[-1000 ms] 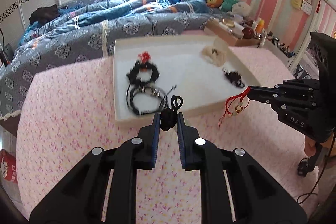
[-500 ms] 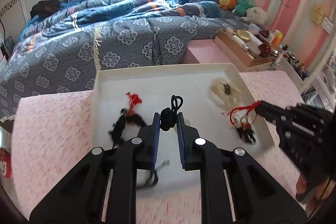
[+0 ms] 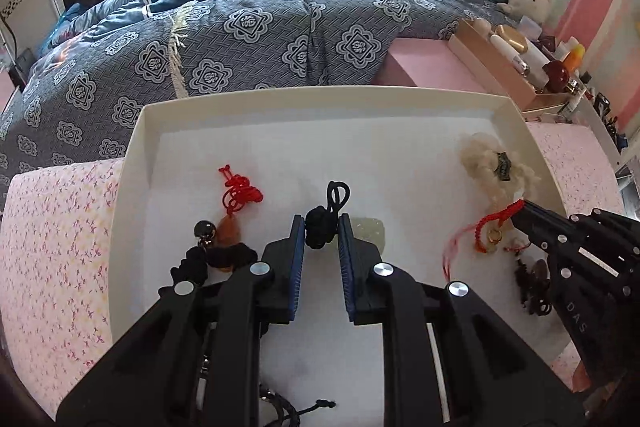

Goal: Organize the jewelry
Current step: 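Carry black knot charm and red-cord charm over the white tray with both tools, then open both tools to drop the two charms into the tray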

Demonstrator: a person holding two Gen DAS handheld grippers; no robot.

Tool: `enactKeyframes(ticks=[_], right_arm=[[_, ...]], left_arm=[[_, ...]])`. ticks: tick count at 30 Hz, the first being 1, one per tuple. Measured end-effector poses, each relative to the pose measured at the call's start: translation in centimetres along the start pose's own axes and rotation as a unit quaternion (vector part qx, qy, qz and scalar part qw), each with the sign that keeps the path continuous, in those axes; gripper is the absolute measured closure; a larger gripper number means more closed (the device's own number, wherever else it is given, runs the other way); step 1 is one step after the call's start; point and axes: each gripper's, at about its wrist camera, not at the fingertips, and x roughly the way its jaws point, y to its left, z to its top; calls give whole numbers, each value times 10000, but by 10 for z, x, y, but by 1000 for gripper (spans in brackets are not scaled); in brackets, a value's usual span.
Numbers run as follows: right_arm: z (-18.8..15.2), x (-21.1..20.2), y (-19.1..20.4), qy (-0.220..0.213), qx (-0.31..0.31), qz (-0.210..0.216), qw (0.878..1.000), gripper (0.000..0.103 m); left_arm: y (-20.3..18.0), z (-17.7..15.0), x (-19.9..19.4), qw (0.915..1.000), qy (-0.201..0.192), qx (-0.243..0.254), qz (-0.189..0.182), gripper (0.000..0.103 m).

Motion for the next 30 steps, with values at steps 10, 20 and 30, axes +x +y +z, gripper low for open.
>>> enactKeyframes(ticks=[10, 20, 30], right_arm=[[-5, 7, -4, 125, 107, 73, 9998, 100], [-8, -33, -6, -13, 222, 170, 9996, 100], [-33, -131, -11, -548, 239, 65, 9982, 61]], left_arm=[[-1, -3, -6, 9999, -21, 37, 119, 66], [-15, -23, -68, 9993, -336, 156, 50, 33], [-26, -69, -172, 9967, -769, 165, 221, 16]])
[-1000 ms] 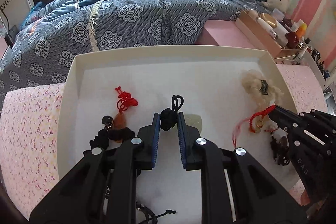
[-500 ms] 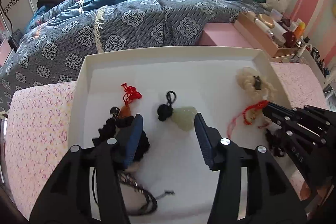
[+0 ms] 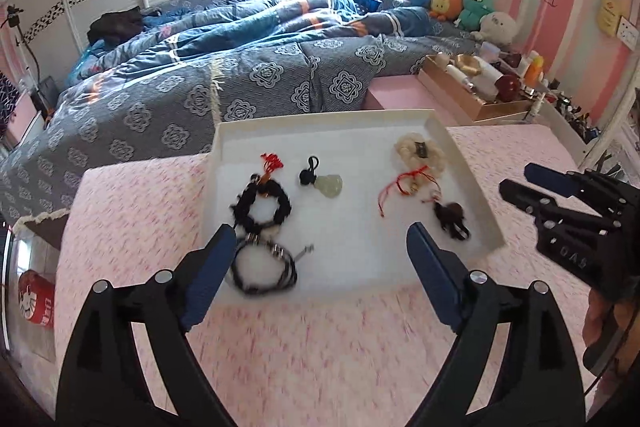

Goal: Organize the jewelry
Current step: 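Open both tools to drop the two charms into the tray, then move left tool toward white-strap watch while right tool moves toward black claw clip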

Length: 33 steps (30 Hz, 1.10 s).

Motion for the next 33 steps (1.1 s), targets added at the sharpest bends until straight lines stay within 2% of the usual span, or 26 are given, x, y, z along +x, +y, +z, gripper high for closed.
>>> enactKeyframes(ticks=[5, 12, 17, 18, 19, 22, 26, 33], right_arm=[[-19, -80, -4, -248, -49, 26, 9997, 61], [-53, -207, -18, -760, -71, 12, 9971, 60], [-78, -294, -24, -1075, -1, 29, 9942, 60], [-86, -316, -23, -1143, -36, -36, 9934, 58], [-93, -328, -21, -1157, -48, -79, 9932, 53], [-119, -365, -15, -1150, -111, -177, 9931, 48], [-164, -380, -11, -1087, -131, -207, 9938, 44], [-226, -338, -7, -877, -105, -267, 9957, 44]], left_arm=[[-9, -29, -72, 9998, -183, 62, 75, 11], [-37, -69, -188, 9965, -803, 242, 38, 3], [-55, -95, -241, 9950, -957, 244, 119, 3], [-58, -104, -252, 9947, -988, 233, 143, 3], [-60, -111, -259, 9944, -1017, 227, 150, 3], [-67, -136, -274, 9937, -1088, 199, 175, 3], [-67, -177, -276, 9960, -894, 86, 7, 3], [-61, -233, -239, 9979, -633, -9, -118, 3]])
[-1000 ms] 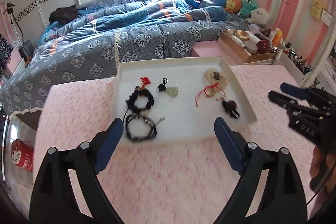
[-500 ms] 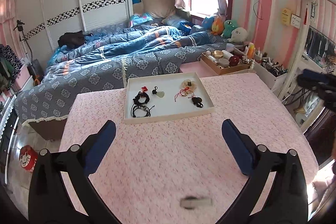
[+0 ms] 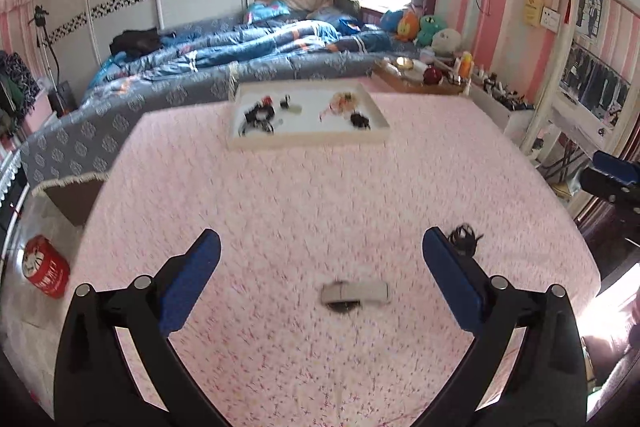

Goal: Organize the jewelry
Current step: 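Move left tool toward white-strap watch while right tool moves toward black claw clip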

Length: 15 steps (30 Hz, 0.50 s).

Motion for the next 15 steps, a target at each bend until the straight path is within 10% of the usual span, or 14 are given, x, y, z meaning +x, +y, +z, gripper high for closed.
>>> enactKeyframes(ticks=[15], right_arm=[[-66, 118, -18, 372, 382, 8, 9986, 33]], left_arm=[[12, -57, 98, 9988, 493, 5, 39, 3]])
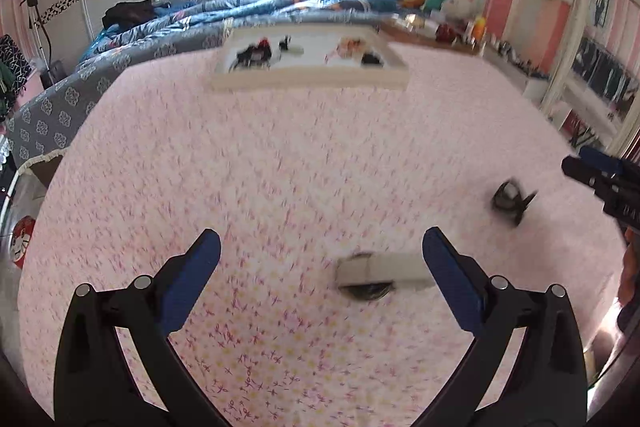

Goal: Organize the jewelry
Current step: 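Move left tool toward white-strap watch while right tool moves toward black claw clip, then close left tool on white-strap watch while right tool closes on black claw clip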

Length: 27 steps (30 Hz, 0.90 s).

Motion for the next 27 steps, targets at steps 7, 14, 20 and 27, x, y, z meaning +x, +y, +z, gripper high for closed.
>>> enactKeyframes(ticks=[7, 14, 20, 27], right_arm=[[-24, 51, 8, 258, -205, -209, 9992, 33], [-33, 60, 4, 143, -176, -237, 9995, 33], [-37, 63, 0, 182, -96, -157, 9997, 33], [-37, 61, -2, 64, -97, -230, 9997, 33]], left_arm=[[-10, -15, 30, 9997, 220, -52, -109, 3], [-33, -25, 15, 9991, -150, 403, -72, 3], [-40, -33, 28, 9977, 142, 659, -113, 3], [-29, -32, 39, 9988, 201, 421, -113, 3]])
